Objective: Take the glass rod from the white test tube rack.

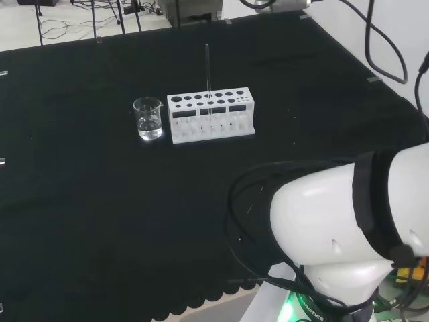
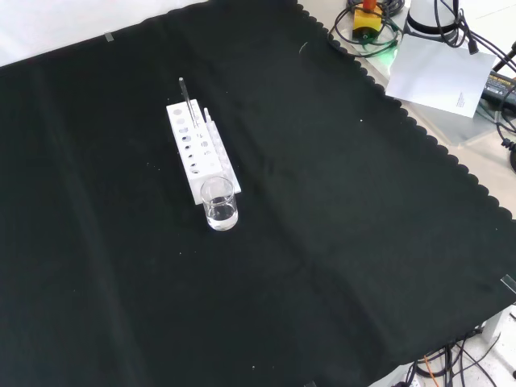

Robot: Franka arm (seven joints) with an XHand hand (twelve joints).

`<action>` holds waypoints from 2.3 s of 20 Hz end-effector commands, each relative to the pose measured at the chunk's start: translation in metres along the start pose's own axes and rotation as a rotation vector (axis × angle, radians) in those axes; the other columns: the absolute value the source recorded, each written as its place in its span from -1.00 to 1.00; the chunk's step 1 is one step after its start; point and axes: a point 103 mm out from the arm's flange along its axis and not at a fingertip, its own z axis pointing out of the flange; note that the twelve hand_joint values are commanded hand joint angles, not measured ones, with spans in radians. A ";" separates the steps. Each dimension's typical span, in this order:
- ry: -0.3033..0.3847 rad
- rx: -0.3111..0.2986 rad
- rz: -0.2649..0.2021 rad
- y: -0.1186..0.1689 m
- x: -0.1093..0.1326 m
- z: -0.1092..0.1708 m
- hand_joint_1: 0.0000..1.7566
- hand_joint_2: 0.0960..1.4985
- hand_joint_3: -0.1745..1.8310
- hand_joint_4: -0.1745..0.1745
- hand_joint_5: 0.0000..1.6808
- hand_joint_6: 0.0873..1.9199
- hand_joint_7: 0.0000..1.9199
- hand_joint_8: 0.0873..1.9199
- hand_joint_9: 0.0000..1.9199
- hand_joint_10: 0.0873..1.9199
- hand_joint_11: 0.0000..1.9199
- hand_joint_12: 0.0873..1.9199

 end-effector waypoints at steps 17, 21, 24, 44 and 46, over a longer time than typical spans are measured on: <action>-0.002 0.093 -0.054 0.137 -0.004 0.064 -0.41 0.17 -0.40 -0.52 -1.00 -1.00 -1.00 -1.00 -1.00 -0.74 -1.00 -0.35; -0.007 0.112 -0.057 0.154 -0.007 0.076 -0.41 0.17 -0.40 -0.53 -1.00 -1.00 -1.00 -1.00 -1.00 -0.74 -1.00 -0.35; -0.006 0.126 -0.057 0.165 -0.009 0.086 -0.42 0.17 -0.40 -0.54 -1.00 -1.00 -1.00 -1.00 -1.00 -0.74 -1.00 -0.36; 0.016 0.195 -0.056 0.184 -0.018 0.158 -0.44 0.20 -0.40 -0.61 -1.00 -1.00 -0.95 -1.00 -0.99 -0.15 -1.00 0.03; 0.005 0.195 -0.055 0.185 -0.018 0.160 -0.44 0.20 -0.40 -0.62 -1.00 -1.00 -0.94 -1.00 -0.99 -0.14 -1.00 0.03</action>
